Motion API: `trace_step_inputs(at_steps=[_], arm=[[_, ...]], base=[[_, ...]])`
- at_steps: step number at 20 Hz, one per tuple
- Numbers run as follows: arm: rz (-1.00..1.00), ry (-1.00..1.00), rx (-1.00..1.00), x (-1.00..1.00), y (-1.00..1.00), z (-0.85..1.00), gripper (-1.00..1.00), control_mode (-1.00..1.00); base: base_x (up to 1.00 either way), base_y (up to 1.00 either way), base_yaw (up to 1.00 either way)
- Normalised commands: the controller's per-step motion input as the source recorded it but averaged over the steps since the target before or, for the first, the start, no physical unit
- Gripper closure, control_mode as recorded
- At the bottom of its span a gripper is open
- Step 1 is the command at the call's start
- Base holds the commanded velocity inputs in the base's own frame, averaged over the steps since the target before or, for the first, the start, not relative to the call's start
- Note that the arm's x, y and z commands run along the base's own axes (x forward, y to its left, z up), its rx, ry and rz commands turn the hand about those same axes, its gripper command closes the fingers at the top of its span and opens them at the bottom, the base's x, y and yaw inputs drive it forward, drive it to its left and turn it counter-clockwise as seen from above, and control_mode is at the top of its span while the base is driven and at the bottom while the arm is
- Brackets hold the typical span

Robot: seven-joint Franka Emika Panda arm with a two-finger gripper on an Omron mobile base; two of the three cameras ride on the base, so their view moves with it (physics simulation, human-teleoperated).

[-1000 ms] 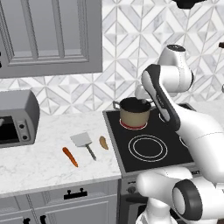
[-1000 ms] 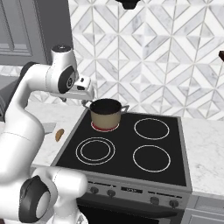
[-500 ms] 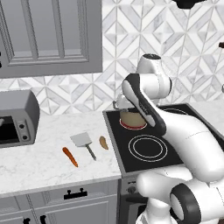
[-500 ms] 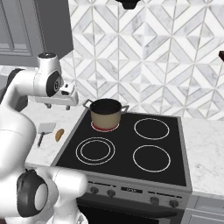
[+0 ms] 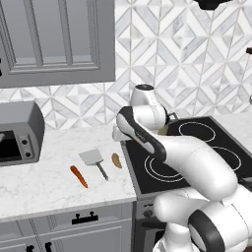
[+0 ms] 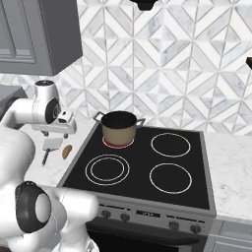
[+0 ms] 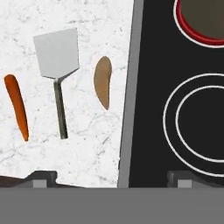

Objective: Put the carrot and sweet potato in the pot. Retrieve the spatula and lightly stir the vegetables in the pot.

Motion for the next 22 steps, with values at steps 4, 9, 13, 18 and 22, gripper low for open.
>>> trace_step_inputs(at_steps=[4,9,13,18,22], arm=[[-0.01,0.03,-0.09,0.14,0.0,-0.24,-1.0,-1.0],[0.0,0.01,-0.08,0.49,0.04,-0.47,-1.0,-1.0],[0.0,0.07,0.0,0.49,0.02,-0.44,-1.0,-1.0],[0.0,0.09,0.0,0.37,0.16,-0.39,-1.0,-1.0],[0.0,0.08,0.0,0.14,0.2,-0.41,-1.0,-1.0]], base=[[0.0,0.0,0.0],[0.0,0.0,0.0],[0.0,0.0,0.0],[0.0,0.0,0.0],[0.0,0.0,0.0]])
